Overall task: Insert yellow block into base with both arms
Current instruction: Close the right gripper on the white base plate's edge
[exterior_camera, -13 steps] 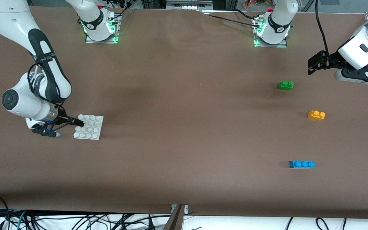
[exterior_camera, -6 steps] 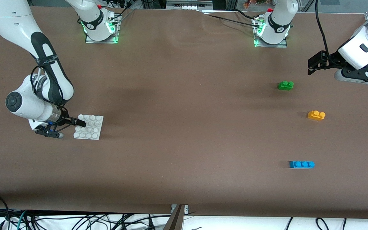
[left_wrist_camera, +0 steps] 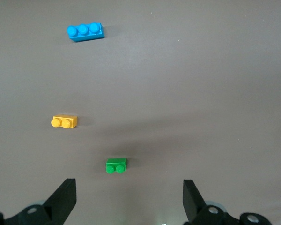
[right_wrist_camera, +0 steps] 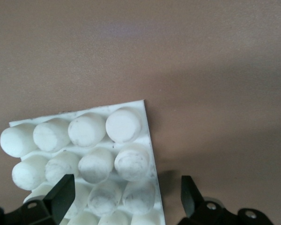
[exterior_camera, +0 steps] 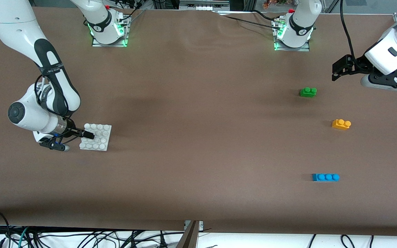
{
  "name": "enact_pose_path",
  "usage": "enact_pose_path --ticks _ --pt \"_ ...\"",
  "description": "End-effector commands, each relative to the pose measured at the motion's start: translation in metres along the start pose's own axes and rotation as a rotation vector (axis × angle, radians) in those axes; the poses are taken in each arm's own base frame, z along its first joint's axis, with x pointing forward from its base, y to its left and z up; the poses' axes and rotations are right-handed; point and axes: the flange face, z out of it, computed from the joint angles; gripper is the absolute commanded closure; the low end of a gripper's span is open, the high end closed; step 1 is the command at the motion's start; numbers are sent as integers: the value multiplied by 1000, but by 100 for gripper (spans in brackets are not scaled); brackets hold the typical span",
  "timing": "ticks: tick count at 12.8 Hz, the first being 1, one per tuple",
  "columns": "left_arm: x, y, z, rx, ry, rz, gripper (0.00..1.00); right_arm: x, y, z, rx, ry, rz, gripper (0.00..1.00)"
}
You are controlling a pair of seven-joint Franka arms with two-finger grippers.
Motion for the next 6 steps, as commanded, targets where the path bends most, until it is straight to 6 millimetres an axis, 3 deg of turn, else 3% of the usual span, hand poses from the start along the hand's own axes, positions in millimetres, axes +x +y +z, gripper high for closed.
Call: enact_pose_path --ticks 1,6 --pt "-2 2 -8 9 0 -5 0 2 0 7 20 -11 -6 0" --pt "-2 2 -8 9 0 -5 0 -3 0 7 26 -66 -23 0"
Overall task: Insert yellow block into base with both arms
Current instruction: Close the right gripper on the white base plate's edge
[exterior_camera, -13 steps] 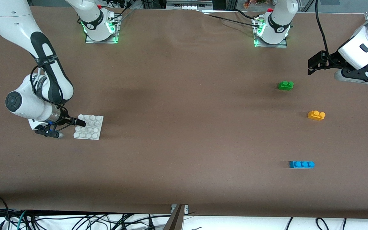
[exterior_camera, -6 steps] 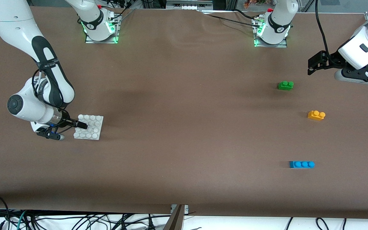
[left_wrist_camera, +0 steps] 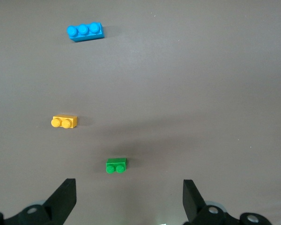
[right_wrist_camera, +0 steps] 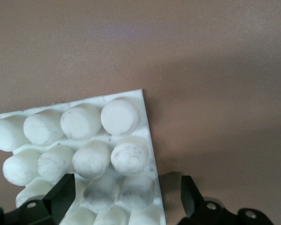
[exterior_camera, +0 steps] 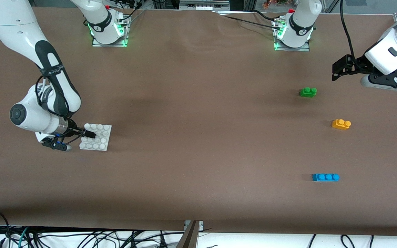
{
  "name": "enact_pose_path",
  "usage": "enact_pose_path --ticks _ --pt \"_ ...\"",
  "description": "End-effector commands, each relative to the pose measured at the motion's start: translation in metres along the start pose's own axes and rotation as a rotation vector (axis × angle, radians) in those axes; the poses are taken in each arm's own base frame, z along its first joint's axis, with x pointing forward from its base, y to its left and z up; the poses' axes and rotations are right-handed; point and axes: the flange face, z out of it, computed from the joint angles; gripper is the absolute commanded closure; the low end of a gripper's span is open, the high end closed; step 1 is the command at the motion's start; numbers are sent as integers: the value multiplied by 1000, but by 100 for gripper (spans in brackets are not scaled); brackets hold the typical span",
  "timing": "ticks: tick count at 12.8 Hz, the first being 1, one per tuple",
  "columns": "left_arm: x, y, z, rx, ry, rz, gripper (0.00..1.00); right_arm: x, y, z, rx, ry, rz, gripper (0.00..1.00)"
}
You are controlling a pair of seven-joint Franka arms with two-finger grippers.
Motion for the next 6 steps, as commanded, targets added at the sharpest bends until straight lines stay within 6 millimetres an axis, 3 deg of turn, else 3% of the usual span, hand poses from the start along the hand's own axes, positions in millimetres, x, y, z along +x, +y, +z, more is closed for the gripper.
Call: enact_pose_path --ticks 1,6 --pt "-2 2 -8 9 0 -5 0 1 1 0 24 -26 -31 0" --pt "-2 2 -8 9 0 -5 0 6 7 -3 26 -15 -38 0"
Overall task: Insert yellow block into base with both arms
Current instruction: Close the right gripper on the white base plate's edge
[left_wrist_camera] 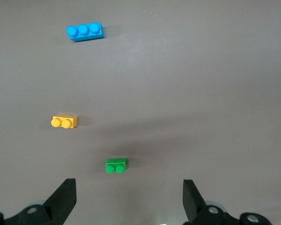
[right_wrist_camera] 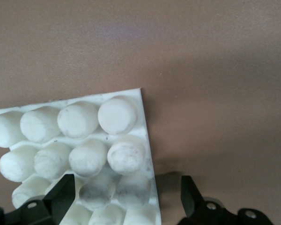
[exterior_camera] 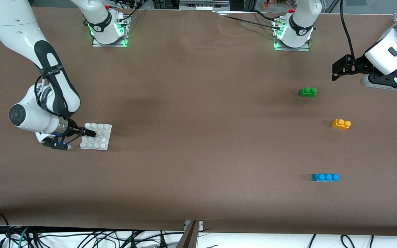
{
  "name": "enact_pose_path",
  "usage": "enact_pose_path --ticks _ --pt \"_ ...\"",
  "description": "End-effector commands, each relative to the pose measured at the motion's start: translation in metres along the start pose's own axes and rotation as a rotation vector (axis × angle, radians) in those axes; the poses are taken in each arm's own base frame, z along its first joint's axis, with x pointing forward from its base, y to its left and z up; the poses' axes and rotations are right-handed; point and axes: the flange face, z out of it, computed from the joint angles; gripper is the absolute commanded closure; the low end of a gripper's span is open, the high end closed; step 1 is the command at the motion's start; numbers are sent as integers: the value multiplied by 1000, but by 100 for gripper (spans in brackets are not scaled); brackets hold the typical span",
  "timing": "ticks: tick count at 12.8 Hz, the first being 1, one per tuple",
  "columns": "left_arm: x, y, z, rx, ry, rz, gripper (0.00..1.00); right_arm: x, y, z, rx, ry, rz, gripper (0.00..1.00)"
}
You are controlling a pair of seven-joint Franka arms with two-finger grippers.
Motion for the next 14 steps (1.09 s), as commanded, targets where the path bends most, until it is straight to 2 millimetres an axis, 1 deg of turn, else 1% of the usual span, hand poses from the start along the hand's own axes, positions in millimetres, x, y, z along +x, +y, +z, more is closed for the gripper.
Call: enact_pose_path --ticks 1,2,3,5,7,9,10,12,13,14 --pt "-2 2 -8 9 0 -5 0 7 2 1 22 -9 -11 1" --pt "-2 2 -8 9 0 -5 0 8 2 2 23 -9 -9 6" --pt "-2 2 -8 9 0 -5 0 8 2 1 23 -7 -9 8" --pt "-2 2 -8 9 0 -5 0 7 2 3 23 -11 -10 8" --pt "-2 2 -8 9 0 -5 0 7 -5 4 27 -13 -19 8" --pt "-2 7 -8 9 0 4 0 6 -5 7 27 -18 -20 15" --pt "-2 8 -8 9 0 5 0 7 -5 6 28 -16 -20 24" --pt "-2 5 -8 10 0 1 0 6 -6 6 28 -17 -22 37" --pt "-2 4 -8 10 0 -1 0 7 -5 6 28 -16 -20 41" --pt "-2 5 -8 10 0 1 0 6 -6 6 28 -17 -22 41"
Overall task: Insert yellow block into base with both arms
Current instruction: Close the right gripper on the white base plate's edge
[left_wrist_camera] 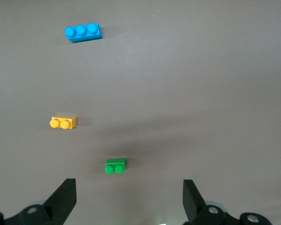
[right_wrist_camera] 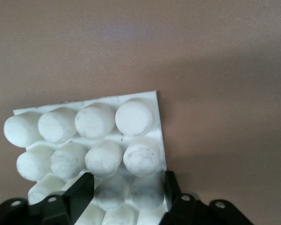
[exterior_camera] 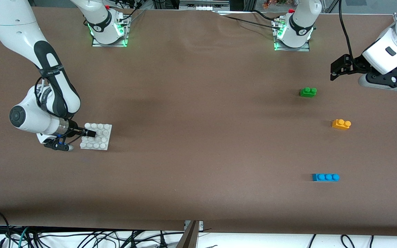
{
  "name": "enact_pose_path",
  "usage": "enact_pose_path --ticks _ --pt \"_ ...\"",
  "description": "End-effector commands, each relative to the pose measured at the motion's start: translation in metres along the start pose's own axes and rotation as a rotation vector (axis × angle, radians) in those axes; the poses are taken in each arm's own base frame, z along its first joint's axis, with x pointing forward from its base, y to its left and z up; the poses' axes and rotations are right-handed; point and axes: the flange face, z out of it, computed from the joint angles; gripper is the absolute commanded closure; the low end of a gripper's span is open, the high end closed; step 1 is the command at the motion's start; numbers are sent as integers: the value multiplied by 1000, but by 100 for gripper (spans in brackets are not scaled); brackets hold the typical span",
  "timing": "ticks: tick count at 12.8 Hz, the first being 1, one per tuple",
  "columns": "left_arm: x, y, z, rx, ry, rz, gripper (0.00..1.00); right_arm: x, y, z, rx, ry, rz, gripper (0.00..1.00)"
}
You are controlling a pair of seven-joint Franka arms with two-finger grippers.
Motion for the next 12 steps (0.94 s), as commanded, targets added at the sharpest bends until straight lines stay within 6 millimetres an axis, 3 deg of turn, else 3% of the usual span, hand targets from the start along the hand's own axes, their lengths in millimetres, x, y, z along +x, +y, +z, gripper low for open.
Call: enact_pose_path --ticks 1,12 --pt "-2 2 -8 10 0 -6 0 3 3 10 10 -8 -9 42" --pt "-2 4 -8 9 0 -2 0 2 -37 11 32 -9 -24 43"
